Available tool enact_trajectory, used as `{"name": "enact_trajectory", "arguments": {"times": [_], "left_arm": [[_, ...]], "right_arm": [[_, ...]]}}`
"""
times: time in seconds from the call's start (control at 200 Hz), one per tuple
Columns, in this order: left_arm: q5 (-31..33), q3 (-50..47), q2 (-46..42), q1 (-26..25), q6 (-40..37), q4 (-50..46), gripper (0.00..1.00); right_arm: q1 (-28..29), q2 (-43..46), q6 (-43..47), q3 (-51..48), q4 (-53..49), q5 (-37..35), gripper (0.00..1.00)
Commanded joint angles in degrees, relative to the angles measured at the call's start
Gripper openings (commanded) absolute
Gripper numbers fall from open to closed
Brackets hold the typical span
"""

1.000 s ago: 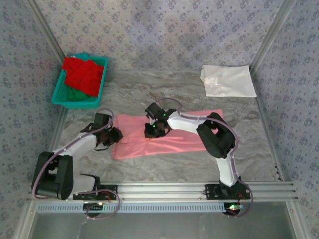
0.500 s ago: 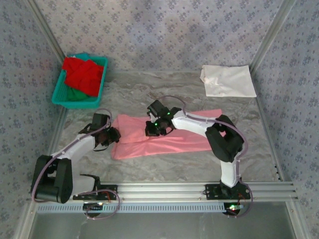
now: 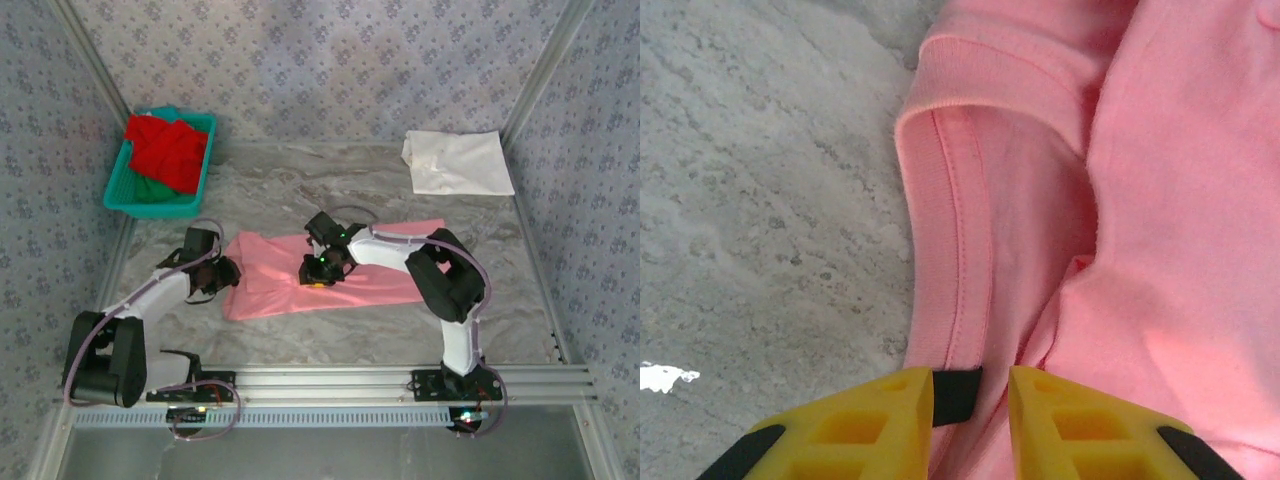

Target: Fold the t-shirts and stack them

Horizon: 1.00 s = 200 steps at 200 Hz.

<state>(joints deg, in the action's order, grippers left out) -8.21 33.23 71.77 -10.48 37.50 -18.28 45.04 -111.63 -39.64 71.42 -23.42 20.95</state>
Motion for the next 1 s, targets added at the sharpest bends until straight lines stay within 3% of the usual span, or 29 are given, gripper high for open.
{"name": "enact_trajectory", "arguments": {"times": [0.0, 0.165, 0.325, 0.565, 0.775, 0.994], "left_arm": [[-1.27, 2.87, -0.81, 0.37, -1.02, -1.69, 0.25], [-1.55, 6.84, -1.81, -0.01, -1.52, -2.94, 0.25], [-0.64, 12.27, 1.39, -2.52, -2.28, -2.04, 0.24], [-1.51, 17.37, 14.01, -5.32, -1.17, 3.69, 0.18], [-2.61, 17.92, 22.00, -5.71, 0.27, 6.86, 0.16], [-0.26, 14.22, 22.36, -4.53, 1.31, 5.19, 0.11]], "right_arm": [[-0.12, 1.26, 0.83, 1.11, -0.16, 0.19, 0.32], [-1.91, 7.97, 2.35, -0.23, -0.14, -2.18, 0.34], [-7.92, 13.77, 3.10, -4.73, 2.12, -5.70, 0.34], [-19.26, 10.23, 9.27, -3.57, -5.17, -9.66, 0.30], [-27.94, 9.51, 11.98, -5.95, -5.68, -13.04, 0.30], [-34.51, 7.14, 13.99, -8.20, -5.52, -14.36, 0.30]]}}
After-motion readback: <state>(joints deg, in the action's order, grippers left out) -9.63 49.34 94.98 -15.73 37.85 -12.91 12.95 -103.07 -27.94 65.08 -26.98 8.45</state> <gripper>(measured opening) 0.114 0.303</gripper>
